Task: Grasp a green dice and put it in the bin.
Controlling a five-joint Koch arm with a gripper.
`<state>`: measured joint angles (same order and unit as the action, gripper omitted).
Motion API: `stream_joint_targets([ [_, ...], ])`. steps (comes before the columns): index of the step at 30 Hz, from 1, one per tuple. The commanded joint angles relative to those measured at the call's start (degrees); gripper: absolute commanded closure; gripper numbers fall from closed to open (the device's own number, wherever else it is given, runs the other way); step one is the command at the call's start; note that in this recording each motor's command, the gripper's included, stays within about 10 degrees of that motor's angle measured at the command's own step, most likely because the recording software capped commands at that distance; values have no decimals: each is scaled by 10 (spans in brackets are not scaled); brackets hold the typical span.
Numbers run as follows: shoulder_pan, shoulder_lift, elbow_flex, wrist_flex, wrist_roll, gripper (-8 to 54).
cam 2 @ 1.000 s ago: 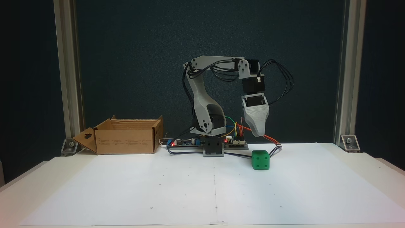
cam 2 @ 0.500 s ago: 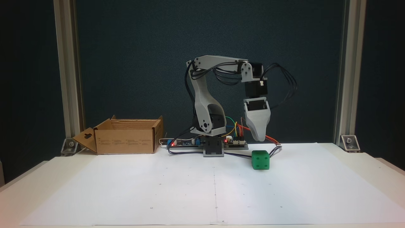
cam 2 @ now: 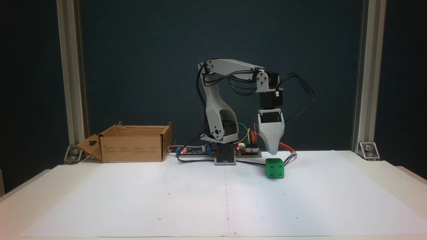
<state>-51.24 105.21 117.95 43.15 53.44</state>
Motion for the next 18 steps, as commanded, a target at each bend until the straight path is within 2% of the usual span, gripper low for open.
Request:
stream_joint_targets([
  [1, -4, 0, -4, -4, 44, 20],
  [18, -46, -54, 11, -22, 47, 20],
])
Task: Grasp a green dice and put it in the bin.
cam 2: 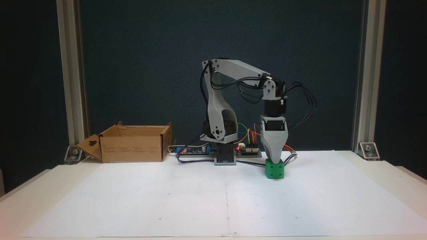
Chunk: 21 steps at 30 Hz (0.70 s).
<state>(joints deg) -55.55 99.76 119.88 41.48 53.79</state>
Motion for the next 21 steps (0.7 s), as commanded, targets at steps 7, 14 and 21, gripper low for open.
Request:
stream_joint_targets([
  [7, -2, -2, -6, -17, 43, 20],
  [14, -1, -6, -5, -30, 43, 23],
  [21, -1, -30, -4, -43, 43, 23],
])
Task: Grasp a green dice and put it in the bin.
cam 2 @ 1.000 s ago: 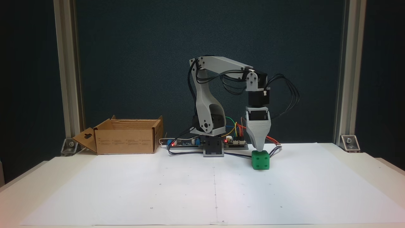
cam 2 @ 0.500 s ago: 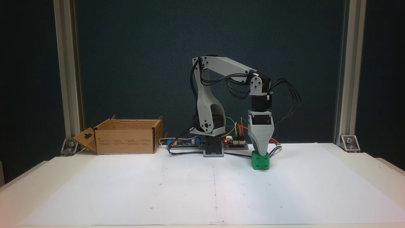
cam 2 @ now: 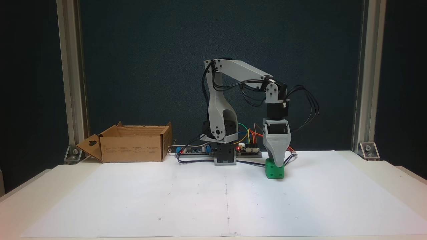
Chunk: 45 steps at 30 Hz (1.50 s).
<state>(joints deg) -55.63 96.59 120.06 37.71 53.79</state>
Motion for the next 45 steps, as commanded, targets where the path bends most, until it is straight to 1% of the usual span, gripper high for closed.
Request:
stream_joint_targets([
  [1, 0, 1, -6, -5, 43, 23],
  [30, 11, -30, 11, -8, 41, 25],
  [34, 11, -30, 13, -8, 41, 40],
  [45, 11, -45, 13, -17, 41, 42],
])
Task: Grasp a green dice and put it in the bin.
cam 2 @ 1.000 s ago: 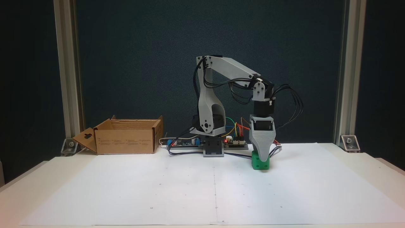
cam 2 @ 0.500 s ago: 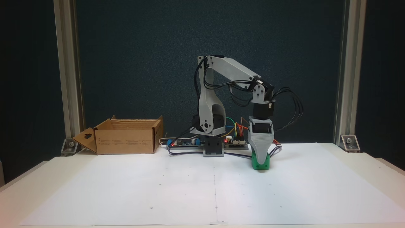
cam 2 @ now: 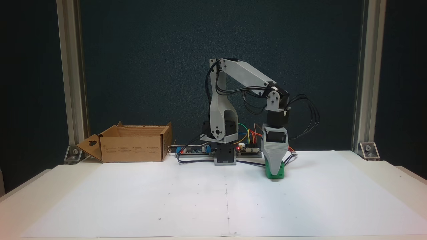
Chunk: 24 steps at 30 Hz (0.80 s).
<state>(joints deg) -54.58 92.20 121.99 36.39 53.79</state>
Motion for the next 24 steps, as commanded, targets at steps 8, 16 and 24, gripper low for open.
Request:
stream_joint_targets([
  [8, 0, -8, -6, -10, 41, 68],
  [16, 6, -11, -5, -10, 41, 123],
  [24, 21, -11, -5, -11, 40, 147],
])
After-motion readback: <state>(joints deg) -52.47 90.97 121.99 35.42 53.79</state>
